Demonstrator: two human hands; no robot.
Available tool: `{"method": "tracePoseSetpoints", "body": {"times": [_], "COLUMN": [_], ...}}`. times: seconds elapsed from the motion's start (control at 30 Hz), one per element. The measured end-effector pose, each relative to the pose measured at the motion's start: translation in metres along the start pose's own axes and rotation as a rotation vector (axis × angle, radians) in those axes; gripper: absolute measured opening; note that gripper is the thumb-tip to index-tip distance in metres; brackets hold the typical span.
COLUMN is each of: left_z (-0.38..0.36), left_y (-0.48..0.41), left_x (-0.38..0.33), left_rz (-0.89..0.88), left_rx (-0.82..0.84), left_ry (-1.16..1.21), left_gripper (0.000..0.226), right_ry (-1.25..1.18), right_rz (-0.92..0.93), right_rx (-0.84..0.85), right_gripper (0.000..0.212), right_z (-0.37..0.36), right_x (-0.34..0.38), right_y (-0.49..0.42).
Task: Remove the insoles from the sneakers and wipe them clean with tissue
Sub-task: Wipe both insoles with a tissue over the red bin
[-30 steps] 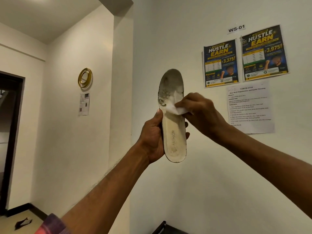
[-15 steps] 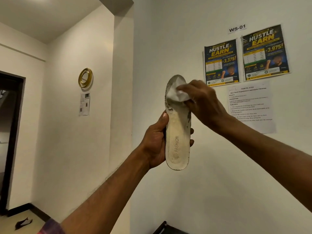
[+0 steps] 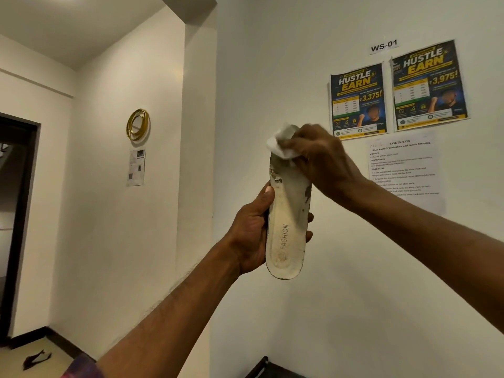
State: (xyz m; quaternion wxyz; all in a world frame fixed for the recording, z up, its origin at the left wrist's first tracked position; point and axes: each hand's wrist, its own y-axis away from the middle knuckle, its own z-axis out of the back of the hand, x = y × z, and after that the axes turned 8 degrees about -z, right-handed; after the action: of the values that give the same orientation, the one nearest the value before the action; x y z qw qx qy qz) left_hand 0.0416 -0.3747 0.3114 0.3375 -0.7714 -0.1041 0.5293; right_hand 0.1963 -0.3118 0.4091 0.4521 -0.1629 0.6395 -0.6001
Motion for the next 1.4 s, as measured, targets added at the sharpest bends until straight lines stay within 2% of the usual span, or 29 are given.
{"method": "tracePoseSetpoints", "body": {"times": [0.07, 0.1, 0.2, 0.23, 0.33, 0.47, 0.6, 0.73, 0.83, 0.97, 1.1, 1.2, 1.33, 1.4], "left_z": [-0.002, -0.004, -0.003, -0.002, -0.002, -0.001, 0.002, 0.008, 0.006, 0.009, 0.010, 0.013, 0.012, 0.012], "left_y": [0.001, 0.002, 0.002, 0.002, 0.002, 0.001, 0.000, -0.002, -0.002, -0.001, -0.002, -0.004, -0.004, -0.004], "left_x": [0.000, 0.002, 0.003, 0.002, 0.001, -0.001, -0.006, -0.011, -0.015, -0.019, -0.027, -0.030, -0.035, -0.038], "left_rz": [-0.003, -0.004, 0.002, 0.001, 0.005, -0.018, -0.020, -0.069, -0.071, -0.144, -0.147, -0.166, -0.193, -0.157], "left_rx": [-0.003, -0.005, -0.016, -0.023, -0.043, -0.079, -0.102, -0.142, -0.155, -0.180, -0.211, -0.252, -0.263, -0.275], "left_ry": [0.003, 0.007, 0.021, 0.018, -0.002, 0.035, 0.008, 0.052, 0.058, 0.056, 0.050, 0.024, 0.007, -0.011], "left_gripper": [0.050, 0.050, 0.053, 0.054, 0.056, 0.055, 0.056, 0.051, 0.053, 0.048, 0.053, 0.054, 0.050, 0.058], "right_ry": [-0.037, -0.042, -0.003, -0.011, -0.101, -0.071, -0.130, -0.108, -0.186, -0.207, -0.279, -0.289, -0.325, -0.310], "right_rz": [-0.131, -0.138, 0.042, 0.056, -0.096, 0.082, -0.089, 0.060, -0.075, 0.051, -0.050, 0.084, 0.026, 0.127], "right_rx": [-0.098, -0.095, 0.058, 0.071, -0.041, 0.100, 0.026, 0.148, 0.073, 0.127, 0.072, 0.091, 0.059, 0.115], "right_gripper": [0.036, 0.035, 0.033, 0.032, 0.028, 0.029, 0.028, 0.027, 0.026, 0.019, 0.018, 0.011, 0.010, 0.009], "right_z": [0.003, 0.004, -0.003, -0.005, -0.006, -0.017, -0.016, -0.022, -0.019, -0.022, -0.022, -0.024, -0.025, -0.027], "right_x": [-0.006, -0.005, 0.008, 0.011, 0.012, 0.023, 0.022, 0.036, 0.034, 0.048, 0.048, 0.062, 0.066, 0.075], "right_y": [-0.006, -0.007, 0.001, 0.002, -0.001, 0.011, 0.009, 0.019, 0.017, 0.029, 0.027, 0.036, 0.040, 0.050]}}
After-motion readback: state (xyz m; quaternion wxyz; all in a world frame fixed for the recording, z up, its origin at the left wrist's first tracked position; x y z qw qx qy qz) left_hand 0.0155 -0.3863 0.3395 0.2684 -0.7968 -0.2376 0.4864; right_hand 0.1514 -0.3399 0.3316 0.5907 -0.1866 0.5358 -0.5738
